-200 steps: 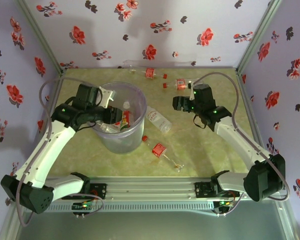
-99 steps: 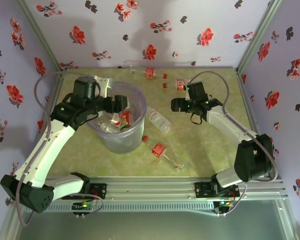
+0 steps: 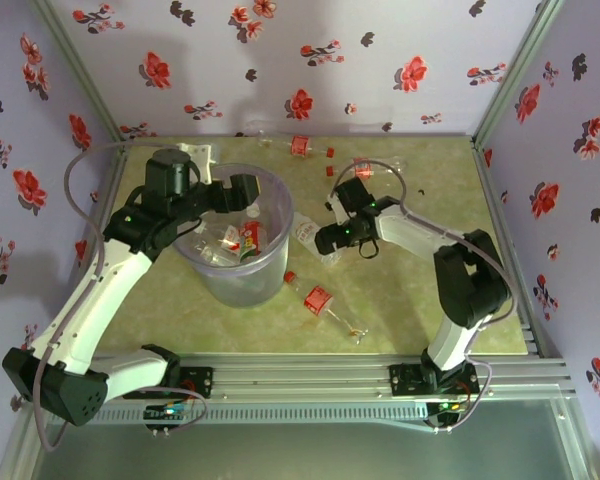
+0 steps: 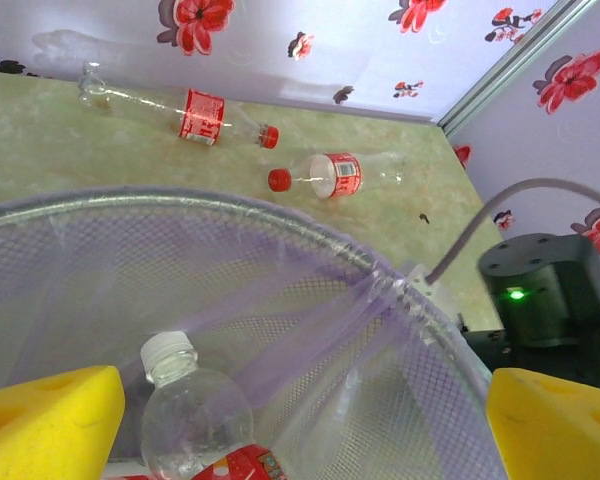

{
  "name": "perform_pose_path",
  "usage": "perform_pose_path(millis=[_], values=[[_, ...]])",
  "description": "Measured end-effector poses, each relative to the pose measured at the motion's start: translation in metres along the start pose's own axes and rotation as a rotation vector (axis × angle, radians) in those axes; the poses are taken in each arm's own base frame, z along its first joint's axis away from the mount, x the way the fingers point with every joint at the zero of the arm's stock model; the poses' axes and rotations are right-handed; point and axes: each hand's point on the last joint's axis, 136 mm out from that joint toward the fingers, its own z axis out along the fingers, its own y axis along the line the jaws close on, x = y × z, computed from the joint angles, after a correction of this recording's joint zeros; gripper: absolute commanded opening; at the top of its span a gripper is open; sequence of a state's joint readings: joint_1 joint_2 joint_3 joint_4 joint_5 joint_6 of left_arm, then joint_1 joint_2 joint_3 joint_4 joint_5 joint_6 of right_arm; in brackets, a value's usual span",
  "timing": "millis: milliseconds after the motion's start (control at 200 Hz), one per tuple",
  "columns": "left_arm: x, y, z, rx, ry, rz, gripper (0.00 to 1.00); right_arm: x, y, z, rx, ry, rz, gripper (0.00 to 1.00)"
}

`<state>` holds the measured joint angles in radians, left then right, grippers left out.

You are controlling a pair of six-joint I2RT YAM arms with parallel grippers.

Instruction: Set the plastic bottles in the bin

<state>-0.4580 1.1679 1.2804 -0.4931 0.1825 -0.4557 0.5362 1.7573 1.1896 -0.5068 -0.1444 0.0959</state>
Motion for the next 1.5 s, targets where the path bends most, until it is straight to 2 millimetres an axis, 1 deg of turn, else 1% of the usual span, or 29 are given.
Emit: perform_pose_path(millis=[80, 185, 245, 280, 325, 515, 645, 760, 905, 970, 1015, 1055, 1105, 1185, 1255, 1325, 1410, 1500], values=[[-0.002, -0.001, 0.001, 0.002, -0.005, -0.003, 0.94, -0.002, 0.000, 0.011, 0.003, 0.010, -0.002, 0.86], [0.000, 0.001, 0.005, -0.001, 0.002, -0.007, 0.95, 0.004, -0.002, 0.025, 0.006, 0.042, 0.001, 0.81], [0.001, 0.002, 0.008, -0.004, 0.010, -0.009, 0.94, 0.008, -0.004, 0.030, 0.008, 0.058, 0.000, 0.72], [0.001, 0.003, 0.009, -0.006, 0.013, -0.010, 0.95, 0.009, -0.004, 0.032, 0.010, 0.063, -0.001, 0.67], [0.002, 0.003, 0.010, -0.006, 0.015, -0.012, 0.94, 0.009, -0.005, 0.032, 0.012, 0.065, -0.010, 0.64], [0.000, 0.001, 0.012, 0.005, 0.012, -0.019, 0.95, 0.008, -0.008, 0.031, 0.017, 0.062, -0.009, 0.60], [0.001, 0.000, 0.016, 0.012, 0.018, -0.028, 0.95, 0.001, -0.011, 0.019, 0.019, 0.032, -0.004, 0.54], [0.001, -0.001, 0.019, 0.019, 0.024, -0.041, 0.95, -0.008, -0.015, -0.002, 0.024, -0.025, 0.001, 0.53], [-0.003, -0.004, 0.020, 0.034, 0.010, -0.043, 0.95, -0.016, -0.020, -0.029, 0.029, -0.095, 0.014, 0.50], [-0.005, -0.005, 0.020, 0.042, 0.003, -0.046, 0.95, -0.018, -0.024, -0.041, 0.031, -0.124, 0.023, 0.52], [-0.005, -0.006, 0.020, 0.047, 0.000, -0.049, 0.95, -0.019, -0.025, -0.048, 0.029, -0.141, 0.025, 0.58], [-0.006, -0.007, 0.021, 0.050, 0.000, -0.052, 0.95, -0.020, -0.024, -0.055, 0.026, -0.157, 0.012, 0.67], [-0.006, -0.007, 0.023, 0.053, 0.001, -0.058, 0.95, -0.022, -0.023, -0.060, 0.021, -0.171, -0.007, 0.72], [-0.005, -0.007, 0.028, 0.058, 0.007, -0.061, 0.95, -0.024, -0.018, -0.062, 0.015, -0.165, -0.098, 0.79], [-0.004, -0.007, 0.031, 0.059, 0.015, -0.065, 0.95, -0.028, -0.017, -0.060, 0.016, -0.149, -0.191, 0.84], [-0.003, -0.007, 0.031, 0.064, 0.017, -0.068, 0.95, -0.031, -0.019, -0.051, 0.023, -0.127, -0.293, 0.88], [-0.004, -0.008, 0.031, 0.067, 0.013, -0.067, 0.95, -0.035, -0.021, -0.035, 0.024, -0.086, -0.395, 0.89], [-0.005, -0.008, 0.030, 0.068, 0.010, -0.065, 0.95, -0.045, -0.019, -0.018, 0.001, -0.054, -0.475, 0.90]])
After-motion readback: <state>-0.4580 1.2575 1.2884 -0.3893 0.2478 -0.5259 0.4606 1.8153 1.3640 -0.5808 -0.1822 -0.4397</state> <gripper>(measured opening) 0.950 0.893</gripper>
